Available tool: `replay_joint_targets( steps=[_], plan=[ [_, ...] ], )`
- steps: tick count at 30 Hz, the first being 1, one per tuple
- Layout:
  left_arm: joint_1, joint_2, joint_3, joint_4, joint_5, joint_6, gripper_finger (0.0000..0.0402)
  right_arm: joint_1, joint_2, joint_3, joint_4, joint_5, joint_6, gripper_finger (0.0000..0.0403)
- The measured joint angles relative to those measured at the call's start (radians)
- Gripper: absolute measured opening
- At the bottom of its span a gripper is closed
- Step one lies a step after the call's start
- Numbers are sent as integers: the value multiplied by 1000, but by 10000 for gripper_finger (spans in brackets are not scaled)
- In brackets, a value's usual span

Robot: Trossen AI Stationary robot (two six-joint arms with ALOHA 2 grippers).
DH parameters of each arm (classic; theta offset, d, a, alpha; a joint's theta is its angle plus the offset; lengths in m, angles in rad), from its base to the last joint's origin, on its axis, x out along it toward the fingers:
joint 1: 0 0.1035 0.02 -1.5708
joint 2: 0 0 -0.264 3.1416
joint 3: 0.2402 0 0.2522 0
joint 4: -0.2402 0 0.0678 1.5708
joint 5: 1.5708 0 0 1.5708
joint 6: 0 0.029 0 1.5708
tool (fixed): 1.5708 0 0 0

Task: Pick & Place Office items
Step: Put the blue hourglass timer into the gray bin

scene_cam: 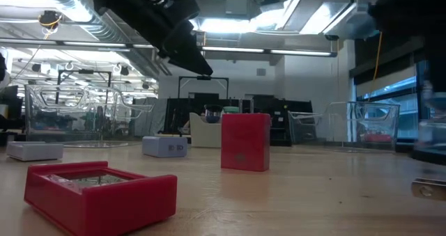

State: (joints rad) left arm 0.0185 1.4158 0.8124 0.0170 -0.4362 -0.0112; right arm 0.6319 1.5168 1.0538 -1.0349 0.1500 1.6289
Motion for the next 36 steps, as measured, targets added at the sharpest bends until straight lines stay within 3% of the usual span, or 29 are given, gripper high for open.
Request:
replay_joint_targets(
  steps=[8, 14, 19, 27, 31, 36],
  plan=[
    [0, 0, 0, 0, -80, -39, 278, -185, -8, 35, 26, 105, -316, 218],
    [0, 0, 0, 0, -110, -46, 278, -364, -8, 178, 31, 192, -656, 218],
    [0, -20, 0, -18, -207, -48, 278, -524, -8, 276, 34, 266, -874, 218],
    [4, -160, 0, -43, -327, -43, 278, -756, -1, 264, 193, 221, -1094, 219],
    [26, -215, 0, -46, -361, 50, 278, -830, 10, 255, 323, 150, -1237, 219],
    [68, -245, 0, -72, -385, 75, 278, -895, 45, 253, 358, 119, -1368, 219]
  ],
)
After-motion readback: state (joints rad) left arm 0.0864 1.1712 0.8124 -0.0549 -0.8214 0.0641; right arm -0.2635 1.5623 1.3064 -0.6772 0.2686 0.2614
